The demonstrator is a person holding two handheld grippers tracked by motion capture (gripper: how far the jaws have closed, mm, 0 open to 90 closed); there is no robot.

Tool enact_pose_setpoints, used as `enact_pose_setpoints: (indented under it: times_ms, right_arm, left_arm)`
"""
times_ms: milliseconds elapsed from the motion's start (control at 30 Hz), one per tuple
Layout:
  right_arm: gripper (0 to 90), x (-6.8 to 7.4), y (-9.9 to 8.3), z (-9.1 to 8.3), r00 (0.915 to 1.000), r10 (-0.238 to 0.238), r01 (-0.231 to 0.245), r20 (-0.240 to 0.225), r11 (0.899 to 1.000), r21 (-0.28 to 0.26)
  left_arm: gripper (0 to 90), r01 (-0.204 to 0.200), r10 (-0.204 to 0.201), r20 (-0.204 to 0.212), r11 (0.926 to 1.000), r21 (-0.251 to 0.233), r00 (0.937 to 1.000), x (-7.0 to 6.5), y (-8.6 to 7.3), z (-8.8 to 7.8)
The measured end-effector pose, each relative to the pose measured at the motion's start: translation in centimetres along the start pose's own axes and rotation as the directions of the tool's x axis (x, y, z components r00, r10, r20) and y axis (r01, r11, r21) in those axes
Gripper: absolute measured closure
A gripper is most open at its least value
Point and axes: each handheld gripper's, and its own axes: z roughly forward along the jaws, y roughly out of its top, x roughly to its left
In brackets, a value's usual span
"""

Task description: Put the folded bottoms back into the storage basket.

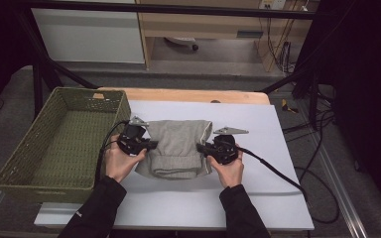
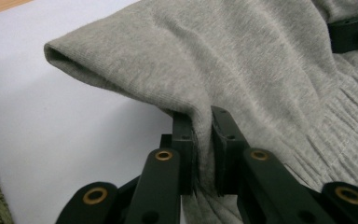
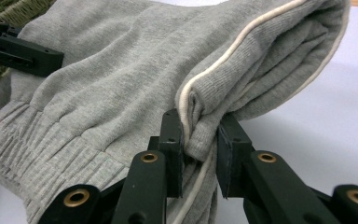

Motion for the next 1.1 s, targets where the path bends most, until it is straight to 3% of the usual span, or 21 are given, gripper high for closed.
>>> enact_pose_setpoints:
  times_ms: [1100]
  right_arm:
    - [75.4, 2.4, 1.3, -1.0, 0.9988, -0.037, 0.035, -0.032, 0.998, -0.054]
  left_arm:
    - [81.2, -0.017, 0.017, -0.006, 0.999, -0.041, 0.9998, 0.1, 0.2, -4.1]
